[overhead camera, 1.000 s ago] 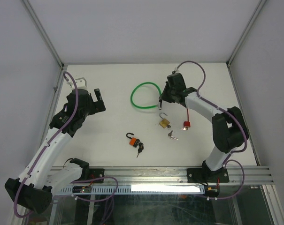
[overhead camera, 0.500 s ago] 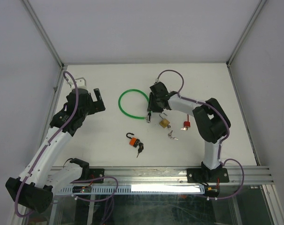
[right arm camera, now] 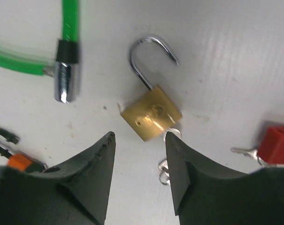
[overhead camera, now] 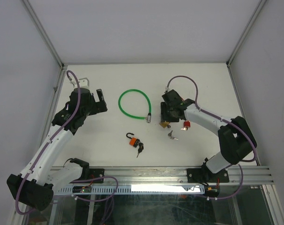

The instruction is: Unlock with the key

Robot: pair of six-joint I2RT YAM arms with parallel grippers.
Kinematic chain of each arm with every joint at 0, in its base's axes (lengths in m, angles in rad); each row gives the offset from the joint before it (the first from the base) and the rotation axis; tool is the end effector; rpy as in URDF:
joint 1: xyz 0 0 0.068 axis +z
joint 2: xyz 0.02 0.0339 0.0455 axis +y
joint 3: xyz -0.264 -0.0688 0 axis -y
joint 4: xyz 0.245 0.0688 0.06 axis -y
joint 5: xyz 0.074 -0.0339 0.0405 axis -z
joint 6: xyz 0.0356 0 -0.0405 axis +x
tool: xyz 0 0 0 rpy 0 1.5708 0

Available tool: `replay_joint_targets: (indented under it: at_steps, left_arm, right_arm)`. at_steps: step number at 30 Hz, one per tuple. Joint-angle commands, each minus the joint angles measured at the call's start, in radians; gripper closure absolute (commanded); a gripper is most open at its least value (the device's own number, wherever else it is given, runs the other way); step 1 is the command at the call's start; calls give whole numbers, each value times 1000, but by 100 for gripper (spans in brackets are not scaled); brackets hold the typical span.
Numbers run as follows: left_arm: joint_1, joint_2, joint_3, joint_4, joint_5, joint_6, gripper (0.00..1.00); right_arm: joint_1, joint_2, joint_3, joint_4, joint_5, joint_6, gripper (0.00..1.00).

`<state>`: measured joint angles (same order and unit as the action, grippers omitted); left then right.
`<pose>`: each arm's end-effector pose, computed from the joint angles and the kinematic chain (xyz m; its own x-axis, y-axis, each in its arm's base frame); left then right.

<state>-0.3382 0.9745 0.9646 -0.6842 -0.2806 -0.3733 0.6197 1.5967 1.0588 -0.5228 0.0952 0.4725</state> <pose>0.1924 -0.0572 0.3203 -0.6049 -0.1587 -0.7803 -0.1102 0.9872 -0.1154 0.2636 0.1839 0.2079 -0.8785 -0.0702 -0.4725 -0.1578 0.9763 0.1483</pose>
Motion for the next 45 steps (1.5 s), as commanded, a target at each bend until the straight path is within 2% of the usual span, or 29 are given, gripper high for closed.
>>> replay_joint_targets:
  at_steps: [1,13,19,29,36,45]
  left_arm:
    - [11,-3,-12,66,34,27,1]
    - [11,35,-16,69,39,28,1]
    - [11,55,-13,69,50,31,1]
    - [11,59,-13,68,56,31,1]
    - [12,59,-8,69,82,25,1]
    - [11,58,-6,85,276,-15,1]
  right_arm:
    - [3,-115,-98,-82,39,-5,51]
    - [3,-72,-190,-36,19,20,55]
    - [12,-68,-215,-23,-46,37,56]
    - [60,-40,-229,-98,12,92,58]
    - [129,3,-195,-94,38,95,73]
    - [212,-36,-162,-24,-8,59,99]
